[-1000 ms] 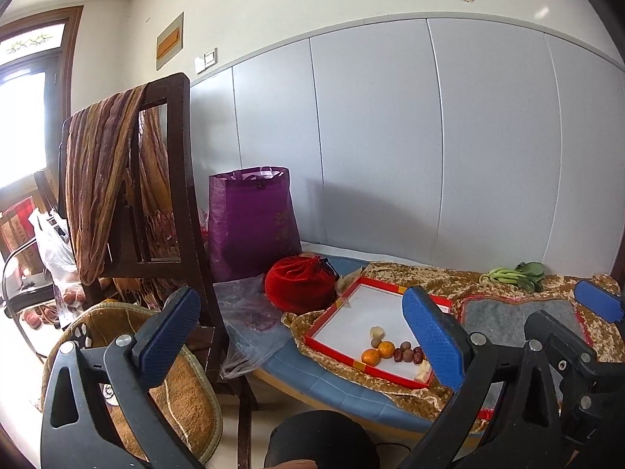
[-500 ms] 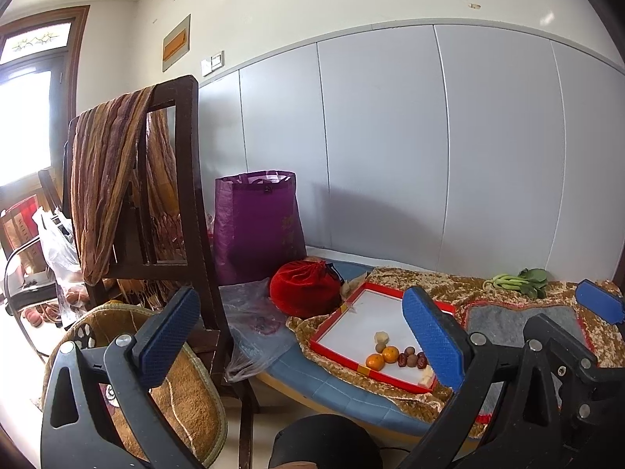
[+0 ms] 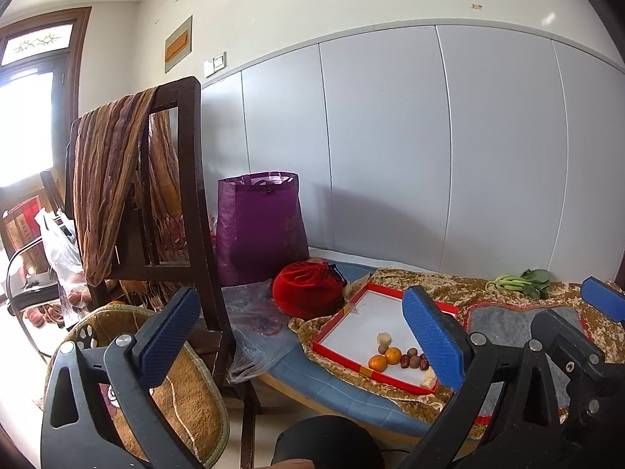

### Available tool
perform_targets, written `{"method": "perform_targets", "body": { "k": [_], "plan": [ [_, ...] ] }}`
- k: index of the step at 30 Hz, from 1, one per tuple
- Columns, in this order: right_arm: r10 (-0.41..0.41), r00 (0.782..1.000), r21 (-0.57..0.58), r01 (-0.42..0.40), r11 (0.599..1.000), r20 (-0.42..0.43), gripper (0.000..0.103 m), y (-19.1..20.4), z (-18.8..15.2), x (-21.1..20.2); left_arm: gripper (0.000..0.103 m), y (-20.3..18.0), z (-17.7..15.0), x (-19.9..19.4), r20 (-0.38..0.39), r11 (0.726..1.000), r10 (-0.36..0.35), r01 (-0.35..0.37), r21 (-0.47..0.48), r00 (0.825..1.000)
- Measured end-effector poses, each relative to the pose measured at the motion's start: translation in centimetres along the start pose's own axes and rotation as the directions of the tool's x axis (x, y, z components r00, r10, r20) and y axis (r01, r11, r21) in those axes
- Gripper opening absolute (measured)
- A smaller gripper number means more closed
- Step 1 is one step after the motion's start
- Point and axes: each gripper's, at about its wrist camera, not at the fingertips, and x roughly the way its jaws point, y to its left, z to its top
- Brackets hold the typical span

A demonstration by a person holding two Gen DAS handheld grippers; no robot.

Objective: Organize fruits

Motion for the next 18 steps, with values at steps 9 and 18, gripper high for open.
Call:
{"method": "perform_targets", "body": {
  "k": [9, 18],
  "plan": [
    [-0.005, 1.000, -0.004, 0.005, 1.000, -0.003, 0.089, 0.07, -0.03, 0.22, 0.103, 0.31, 0.11, 0.08, -0.001, 1.000, 0.005, -0.005, 0.003, 1.000],
    [-0.011, 1.000, 0.011, 0.011, 1.000, -0.007, 0.089, -0.24, 0.07, 0.44, 0.103, 0.45, 0.15, 0.40, -0.005, 1.000, 0.002, -0.002, 0.009, 1.000]
  ]
}}
